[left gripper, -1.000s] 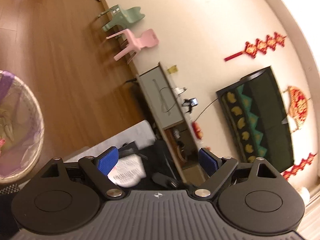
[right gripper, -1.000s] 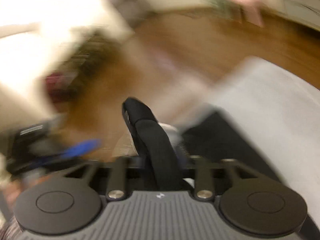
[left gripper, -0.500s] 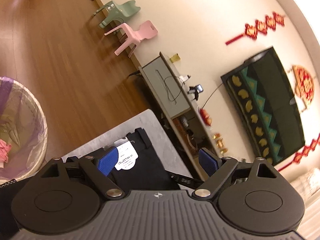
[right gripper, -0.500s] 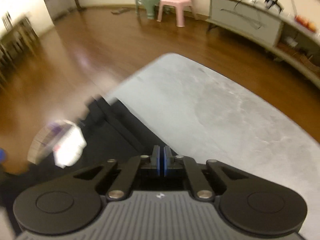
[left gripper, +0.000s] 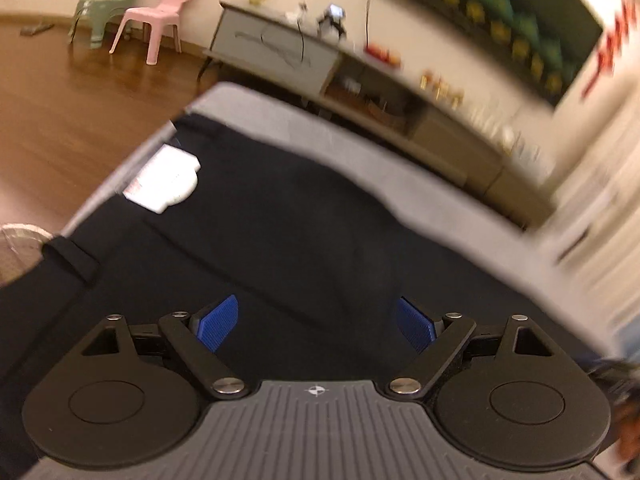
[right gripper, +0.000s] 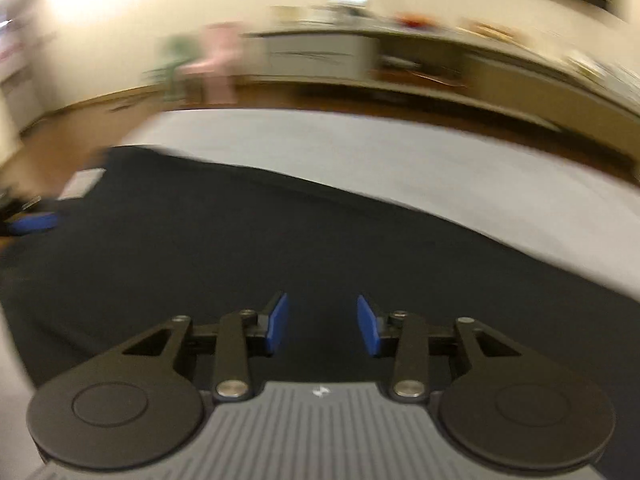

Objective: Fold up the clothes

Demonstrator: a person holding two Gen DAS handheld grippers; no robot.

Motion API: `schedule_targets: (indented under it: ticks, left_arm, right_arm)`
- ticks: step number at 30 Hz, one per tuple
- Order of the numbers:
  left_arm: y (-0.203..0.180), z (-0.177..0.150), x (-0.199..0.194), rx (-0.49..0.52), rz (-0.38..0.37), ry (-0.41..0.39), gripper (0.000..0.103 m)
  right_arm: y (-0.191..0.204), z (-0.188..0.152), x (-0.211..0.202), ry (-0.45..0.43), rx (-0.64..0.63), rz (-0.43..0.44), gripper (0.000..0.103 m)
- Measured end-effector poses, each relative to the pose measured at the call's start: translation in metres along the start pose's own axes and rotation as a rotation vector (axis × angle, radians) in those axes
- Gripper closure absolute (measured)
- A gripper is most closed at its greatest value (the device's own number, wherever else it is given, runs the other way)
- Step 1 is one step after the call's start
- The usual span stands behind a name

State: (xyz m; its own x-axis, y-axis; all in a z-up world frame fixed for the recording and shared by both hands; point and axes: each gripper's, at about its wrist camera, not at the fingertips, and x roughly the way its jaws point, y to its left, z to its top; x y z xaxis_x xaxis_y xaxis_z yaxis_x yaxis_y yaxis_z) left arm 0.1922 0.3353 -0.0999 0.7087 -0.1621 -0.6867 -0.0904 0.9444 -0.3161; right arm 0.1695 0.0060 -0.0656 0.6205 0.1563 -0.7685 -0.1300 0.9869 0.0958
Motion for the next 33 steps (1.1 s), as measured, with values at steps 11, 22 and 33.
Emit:
schedule_targets:
  ticks: [11,22,33]
  left_arm:
    - [-0.077,-0.028,-0.002,0.219,0.194,-0.019,0.022]
    - [-0.165,-0.09,0.013,0.48,0.106,0.066,0.012]
    - [-0.129,-0.085,-0.027,0.404,0.307,0.03,0.013]
  right_arm:
    - [-0.218,-0.1,-0.052,0.008,0.235,-0.323,0.053]
    - [-0.268,-0.076,-0.021,-0.045,0.154,-0.275,0.05]
    - [-0.267,-0.073,-0.013,-0.007,0.068,-0.484,0.045]
